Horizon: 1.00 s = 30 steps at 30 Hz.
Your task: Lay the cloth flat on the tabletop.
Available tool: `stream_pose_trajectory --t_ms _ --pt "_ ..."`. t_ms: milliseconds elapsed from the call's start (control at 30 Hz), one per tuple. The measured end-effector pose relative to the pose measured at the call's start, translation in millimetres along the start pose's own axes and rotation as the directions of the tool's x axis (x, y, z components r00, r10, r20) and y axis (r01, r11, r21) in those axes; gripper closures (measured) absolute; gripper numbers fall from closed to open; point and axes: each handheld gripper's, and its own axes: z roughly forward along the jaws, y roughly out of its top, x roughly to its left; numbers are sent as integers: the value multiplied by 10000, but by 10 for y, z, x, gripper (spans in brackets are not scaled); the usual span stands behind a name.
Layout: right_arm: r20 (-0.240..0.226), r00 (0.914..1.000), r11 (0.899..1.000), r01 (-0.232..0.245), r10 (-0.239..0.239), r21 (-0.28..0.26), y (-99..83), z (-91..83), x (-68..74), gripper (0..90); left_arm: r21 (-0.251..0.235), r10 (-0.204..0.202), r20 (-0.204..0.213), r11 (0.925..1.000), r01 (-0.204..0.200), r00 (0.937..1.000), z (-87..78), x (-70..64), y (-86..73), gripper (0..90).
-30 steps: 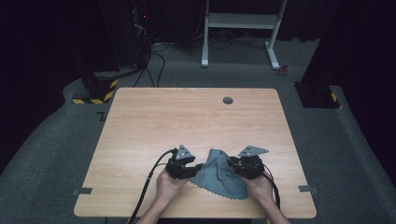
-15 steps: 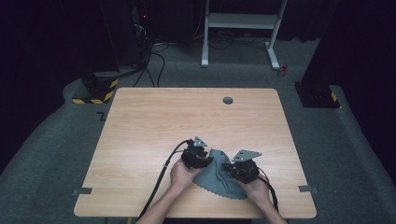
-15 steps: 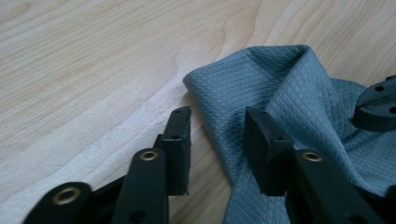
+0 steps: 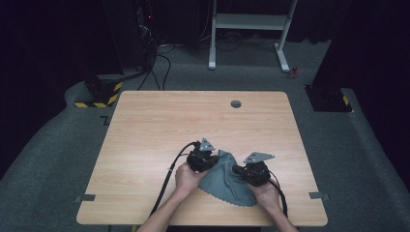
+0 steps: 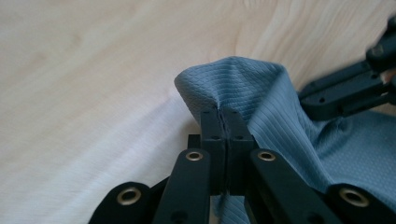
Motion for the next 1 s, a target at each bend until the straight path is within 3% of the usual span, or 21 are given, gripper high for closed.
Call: stream_pose_trajectory --t_ms 200,333,400,467,567,633,700,767,867,1000 --pt "90 9983 9965 574 -570 -600 117 -78 124 900 -715 288 -561 9969 -328 9980 -214 56 6 890" --pt "-148 9937 9937 1107 -1109 -183 92 1 254 899 -397 886 -699 9950 -915 9936 -261 -12 -205 888" --pt "36 9916 9914 1291 -1290 -207 64 25 284 820 -169 1025 -693 9944 -1039 9923 -254 -34 -333 886" --pt "408 9950 9939 937 -915 -584 65 8 244 711 68 1051 -603 9945 -1049 9926 -239 -39 -434 886" --pt "924 9952 9948 406 -319 -937 99 -16 141 625 191 1093 -476 9939 -1085 9929 -226 -47 -518 886" --pt "1169 9929 9968 296 -207 -746 123 12 89 606 342 1366 -510 9903 -1350 9893 -219 -75 -550 887" --pt "1094 9940 9996 60 -28 -285 136 70 44 595 508 1560 -458 9868 -1537 9867 -203 -114 -588 887" --pt "937 9955 9999 -116 111 51 130 140 10 632 581 1592 -374 9859 -1569 9865 -178 -137 -634 886" --pt "458 9989 9996 -71 58 282 117 194 -7 860 428 1329 -327 9904 -1315 9906 -176 -128 -678 886" --pt "155 9980 9978 615 -611 -232 146 85 118 888 414 1208 -364 9920 -1193 9920 -200 -117 -700 885"
